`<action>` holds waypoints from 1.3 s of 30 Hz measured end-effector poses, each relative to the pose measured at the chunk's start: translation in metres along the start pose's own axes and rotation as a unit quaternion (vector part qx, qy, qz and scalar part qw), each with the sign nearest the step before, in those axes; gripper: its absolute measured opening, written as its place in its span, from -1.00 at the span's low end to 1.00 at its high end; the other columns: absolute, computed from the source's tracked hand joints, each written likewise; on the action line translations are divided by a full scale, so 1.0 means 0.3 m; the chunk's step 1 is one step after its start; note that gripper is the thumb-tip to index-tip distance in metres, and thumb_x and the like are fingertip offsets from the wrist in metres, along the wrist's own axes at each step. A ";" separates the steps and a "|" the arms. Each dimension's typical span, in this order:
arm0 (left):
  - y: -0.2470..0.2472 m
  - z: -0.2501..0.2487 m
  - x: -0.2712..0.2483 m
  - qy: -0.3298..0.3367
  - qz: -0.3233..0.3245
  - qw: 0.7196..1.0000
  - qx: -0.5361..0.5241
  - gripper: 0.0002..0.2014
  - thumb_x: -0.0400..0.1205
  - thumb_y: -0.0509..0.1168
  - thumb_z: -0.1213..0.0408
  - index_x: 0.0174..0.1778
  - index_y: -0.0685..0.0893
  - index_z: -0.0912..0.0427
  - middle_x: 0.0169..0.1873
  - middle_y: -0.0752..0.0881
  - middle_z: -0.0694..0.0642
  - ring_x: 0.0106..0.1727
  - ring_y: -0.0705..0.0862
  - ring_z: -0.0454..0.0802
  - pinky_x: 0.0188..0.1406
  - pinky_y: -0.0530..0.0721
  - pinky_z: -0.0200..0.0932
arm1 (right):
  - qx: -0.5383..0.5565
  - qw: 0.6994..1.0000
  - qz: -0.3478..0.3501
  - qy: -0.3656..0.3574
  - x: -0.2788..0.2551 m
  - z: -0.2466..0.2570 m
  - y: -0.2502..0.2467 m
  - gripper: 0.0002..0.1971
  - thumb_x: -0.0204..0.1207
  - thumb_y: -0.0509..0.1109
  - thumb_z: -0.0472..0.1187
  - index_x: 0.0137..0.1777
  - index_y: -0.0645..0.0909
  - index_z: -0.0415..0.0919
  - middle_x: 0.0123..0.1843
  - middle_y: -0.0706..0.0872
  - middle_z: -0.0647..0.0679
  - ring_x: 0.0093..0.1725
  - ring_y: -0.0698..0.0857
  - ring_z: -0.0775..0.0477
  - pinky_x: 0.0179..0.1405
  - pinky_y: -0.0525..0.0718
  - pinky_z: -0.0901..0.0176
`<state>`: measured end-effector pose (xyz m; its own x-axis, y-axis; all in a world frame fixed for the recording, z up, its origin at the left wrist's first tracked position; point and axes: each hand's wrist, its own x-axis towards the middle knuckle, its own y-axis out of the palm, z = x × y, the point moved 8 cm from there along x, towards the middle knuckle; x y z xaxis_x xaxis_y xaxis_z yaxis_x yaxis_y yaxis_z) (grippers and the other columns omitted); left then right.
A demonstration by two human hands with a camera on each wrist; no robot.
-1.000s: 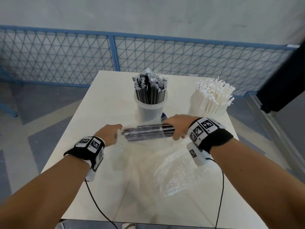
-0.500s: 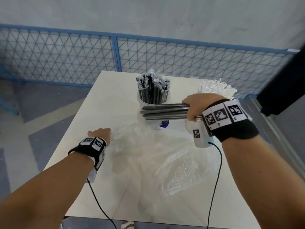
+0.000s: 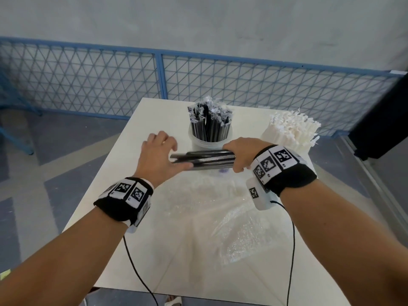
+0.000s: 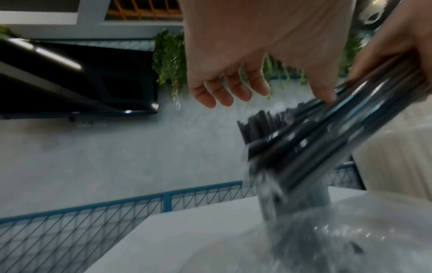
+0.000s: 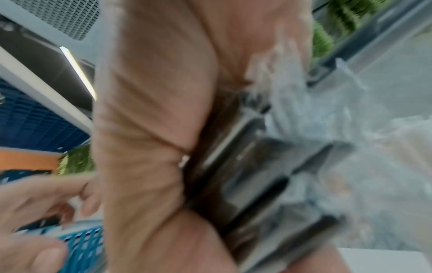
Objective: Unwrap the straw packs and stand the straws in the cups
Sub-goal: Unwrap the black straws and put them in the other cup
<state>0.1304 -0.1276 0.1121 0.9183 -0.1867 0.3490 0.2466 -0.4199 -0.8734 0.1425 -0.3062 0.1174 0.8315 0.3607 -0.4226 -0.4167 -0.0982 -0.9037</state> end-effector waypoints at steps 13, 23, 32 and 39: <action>0.159 -0.111 0.015 -0.102 0.271 0.936 -0.199 -0.75 0.37 0.41 0.48 -0.32 0.52 0.05 -0.41 0.66 0.07 -0.39 0.63 0.01 -0.36 0.58 -0.20 | -0.211 0.938 -0.247 -0.121 0.005 0.218 -0.108 -0.73 0.35 0.47 -0.21 0.06 0.61 -0.10 -0.04 0.69 -0.02 0.19 0.59 -0.16 0.29 0.39 -0.21; 0.111 -0.119 0.081 -0.177 0.129 0.902 -0.372 -0.59 0.38 0.40 0.49 0.12 0.48 0.25 -0.26 0.67 0.13 -0.32 0.67 0.04 -0.30 0.68 -0.09 | 0.626 0.729 -0.272 -0.060 0.042 0.023 -0.033 -0.12 0.23 0.64 -0.02 0.50 0.26 -0.18 0.26 0.65 -0.15 0.26 0.64 -0.06 0.33 0.59 0.03; 0.172 -0.221 0.046 -0.050 0.141 0.918 -0.367 -0.29 0.49 0.44 0.23 0.40 0.12 0.18 -0.11 0.52 -0.26 -0.13 0.59 -0.38 -0.21 0.52 -0.60 | 0.788 0.543 -0.290 -0.005 0.063 -0.007 -0.007 -0.89 0.31 0.45 -0.49 -0.17 0.67 -0.38 -0.32 0.71 -0.19 -0.25 0.74 -0.14 -0.13 0.75 -0.01; 0.313 -0.028 -0.025 -0.357 0.218 0.783 -0.460 -0.34 0.66 -0.23 -0.23 0.22 0.55 0.23 -0.20 0.73 0.13 -0.09 0.67 0.09 -0.07 0.57 -0.13 | 0.822 0.449 -0.348 -0.041 0.063 -0.116 -0.092 -0.70 0.23 0.45 -0.59 -0.25 0.54 -0.18 -0.31 0.59 -0.15 -0.24 0.61 -0.14 -0.07 0.61 -0.01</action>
<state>0.1442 -0.1730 0.0304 0.8731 -0.0829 -0.4804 -0.1637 -0.9781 -0.1288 0.1826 -0.3290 0.1318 0.9823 -0.1867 -0.0118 0.1688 0.8575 0.4860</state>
